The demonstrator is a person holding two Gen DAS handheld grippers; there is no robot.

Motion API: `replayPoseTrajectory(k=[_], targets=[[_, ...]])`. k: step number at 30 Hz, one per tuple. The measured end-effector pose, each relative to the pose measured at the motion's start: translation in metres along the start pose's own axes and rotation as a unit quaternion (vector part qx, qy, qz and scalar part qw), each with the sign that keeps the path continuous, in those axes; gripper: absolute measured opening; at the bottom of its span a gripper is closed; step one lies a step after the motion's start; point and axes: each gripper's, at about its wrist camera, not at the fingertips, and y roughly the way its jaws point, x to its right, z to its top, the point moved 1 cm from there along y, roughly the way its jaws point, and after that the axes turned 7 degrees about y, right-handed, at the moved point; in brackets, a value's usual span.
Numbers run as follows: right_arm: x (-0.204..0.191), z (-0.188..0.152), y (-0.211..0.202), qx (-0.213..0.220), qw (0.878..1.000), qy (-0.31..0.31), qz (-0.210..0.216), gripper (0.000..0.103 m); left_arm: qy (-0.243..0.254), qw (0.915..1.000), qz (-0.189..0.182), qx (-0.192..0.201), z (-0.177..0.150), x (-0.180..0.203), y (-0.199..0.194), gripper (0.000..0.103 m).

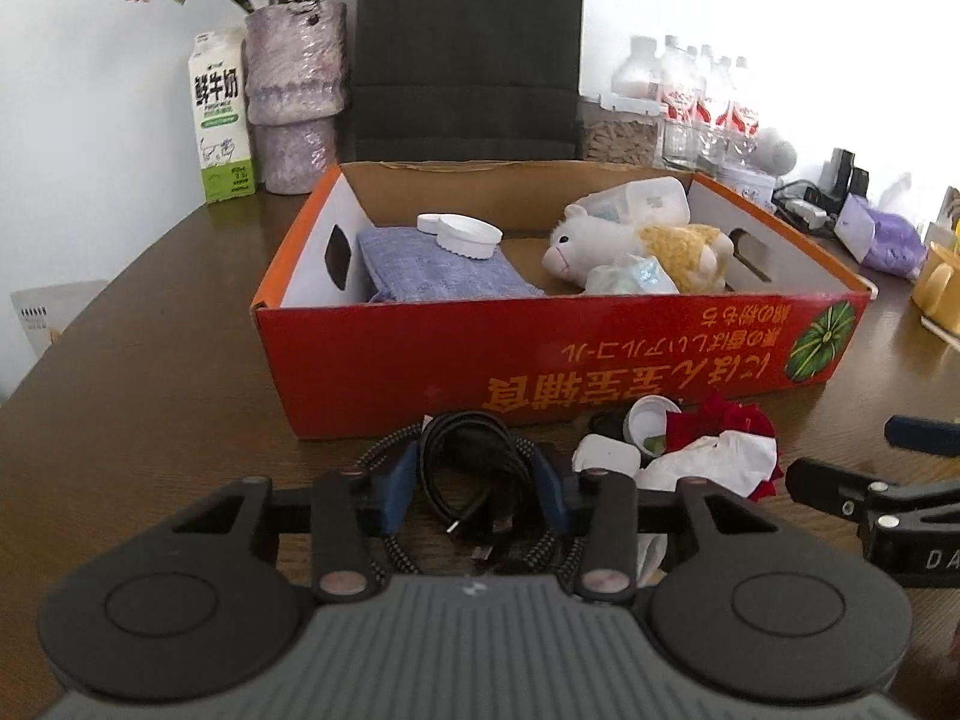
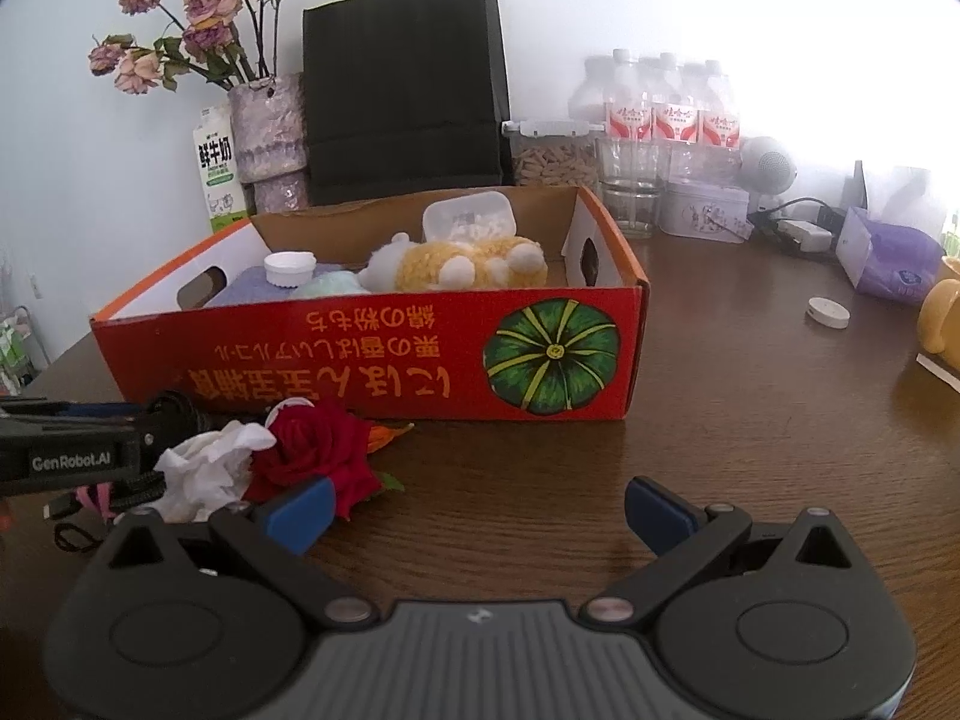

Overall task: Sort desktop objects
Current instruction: 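Close the left tool on the coiled black cable, then grasp the red rose with the right tool while the left tool holds the cable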

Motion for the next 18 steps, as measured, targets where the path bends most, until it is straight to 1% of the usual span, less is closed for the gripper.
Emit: replayPoseTrajectory(k=[5, 9, 12, 15, 18], targets=[[0.004, 0.000, 0.001, -0.002, 1.000, 0.012, 0.002, 0.103, -0.009, 0.9999, 0.001, 0.009, 0.001, -0.003, -0.007, 0.040], [0.003, 0.001, 0.000, 0.004, 1.000, 0.009, 0.004, 0.103, -0.014, 0.9997, 0.004, 0.021, 0.003, -0.007, -0.018, 0.039], [-0.004, 0.001, -0.003, 0.010, 1.000, -0.010, 0.002, 0.103, -0.015, 0.9994, 0.006, 0.030, 0.004, -0.010, -0.027, 0.039], [-0.016, 0.003, -0.007, 0.016, 0.999, -0.039, 0.016, 0.103, -0.017, 0.9991, 0.010, 0.037, 0.003, -0.015, -0.036, 0.039], [-0.030, 0.006, -0.006, 0.015, 0.997, -0.072, 0.015, 0.103, -0.020, 0.9988, 0.016, 0.041, 0.003, -0.020, -0.042, 0.039]])
